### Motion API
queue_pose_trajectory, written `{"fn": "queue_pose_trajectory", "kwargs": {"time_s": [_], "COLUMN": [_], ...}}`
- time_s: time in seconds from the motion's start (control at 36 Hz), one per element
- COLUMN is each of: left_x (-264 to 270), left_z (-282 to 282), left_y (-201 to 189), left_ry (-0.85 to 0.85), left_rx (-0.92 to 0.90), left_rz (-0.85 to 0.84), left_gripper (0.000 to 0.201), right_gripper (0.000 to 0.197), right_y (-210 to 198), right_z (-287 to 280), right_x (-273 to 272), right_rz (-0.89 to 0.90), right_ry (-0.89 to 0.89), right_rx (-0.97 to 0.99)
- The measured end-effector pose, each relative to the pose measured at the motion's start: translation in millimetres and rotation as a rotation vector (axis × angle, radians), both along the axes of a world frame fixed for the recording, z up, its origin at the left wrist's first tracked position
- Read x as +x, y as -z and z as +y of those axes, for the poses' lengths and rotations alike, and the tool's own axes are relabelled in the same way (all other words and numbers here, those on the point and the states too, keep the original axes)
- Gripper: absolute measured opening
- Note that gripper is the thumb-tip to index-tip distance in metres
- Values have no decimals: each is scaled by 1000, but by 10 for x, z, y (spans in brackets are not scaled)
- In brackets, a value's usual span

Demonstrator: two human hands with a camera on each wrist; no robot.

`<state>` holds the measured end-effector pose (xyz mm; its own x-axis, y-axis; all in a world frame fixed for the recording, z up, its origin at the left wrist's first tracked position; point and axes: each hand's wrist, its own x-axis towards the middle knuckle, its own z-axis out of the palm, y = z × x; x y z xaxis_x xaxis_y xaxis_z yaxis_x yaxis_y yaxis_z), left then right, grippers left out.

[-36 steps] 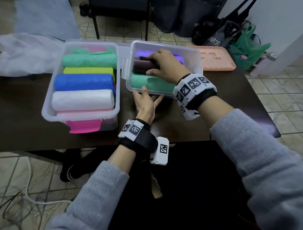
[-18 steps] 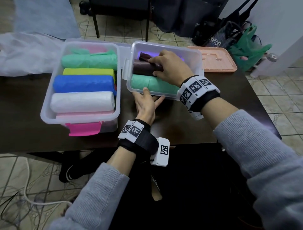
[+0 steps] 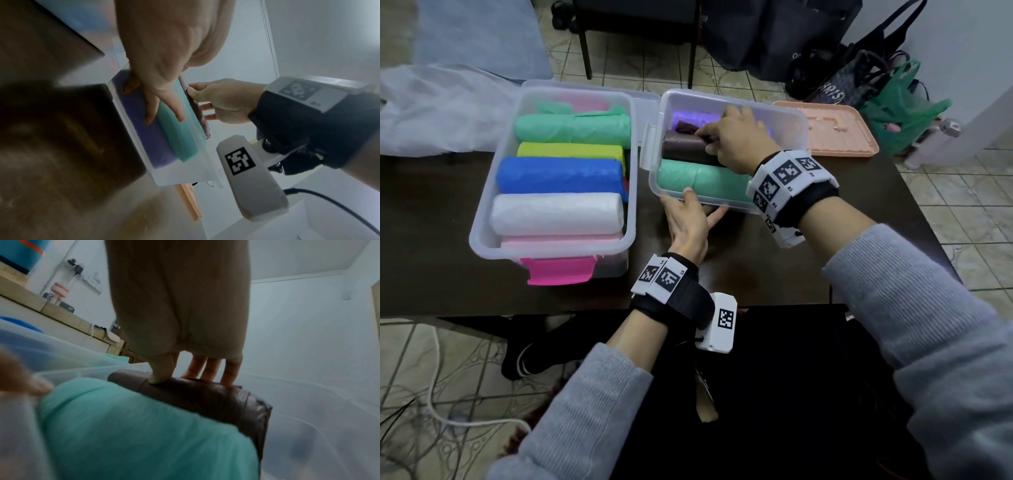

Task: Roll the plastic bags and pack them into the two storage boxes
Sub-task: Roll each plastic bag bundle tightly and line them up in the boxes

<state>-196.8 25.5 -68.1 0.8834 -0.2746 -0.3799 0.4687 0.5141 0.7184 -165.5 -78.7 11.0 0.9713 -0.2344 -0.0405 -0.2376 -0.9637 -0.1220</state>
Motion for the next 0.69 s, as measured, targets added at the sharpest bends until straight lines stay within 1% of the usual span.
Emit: {"fn": "queue_pose_trajectory", "kwargs": {"time_s": [0.06, 0.11, 0.22, 0.25, 0.31, 0.33, 0.39, 0.47, 0.53, 0.58, 0.61, 0.69], "left_x": [2, 10, 14, 12, 5, 2, -5, -7, -2, -1, 2, 5], "left_z": [-2, -11, -35, -42, -40, -38, -36, -33, -31, -30, -32, -37], "left_y": [-9, -22, -72, -76, -84, -85, -86, -84, -70, -54, -47, -48], "left_ry": [1, -1, -17, -23, -27, -26, -21, -16, -15, -19, -22, -23], "left_rx": [4, 8, 18, 18, 20, 19, 16, 22, 29, 28, 28, 32], "left_rz": [-5, -2, 22, 24, 31, 32, 30, 29, 25, 21, 21, 28], "left_gripper": [40, 41, 41, 41, 39, 38, 39, 38, 38, 38, 38, 37], "right_gripper": [39, 39, 39, 37, 31, 28, 23, 31, 42, 49, 48, 36], "right_y": [21, 32, 95, 108, 115, 114, 115, 144, 189, 225, 240, 294], "right_z": [2, -18, -126, -175, -309, -385, -516, -605, -629, -645, -654, -708], "right_x": [22, 37, 1, -18, -45, -55, -68, -40, 15, 66, 87, 118], "right_rz": [-61, -139, -239, -299, -436, -468, -426, -281, -248, -237, -228, -176], "right_ry": [17, 74, 142, 198, 380, 466, 550, 570, 588, 625, 642, 659], "right_rx": [45, 107, 289, 319, 373, 415, 530, 699, 783, 853, 881, 932]}}
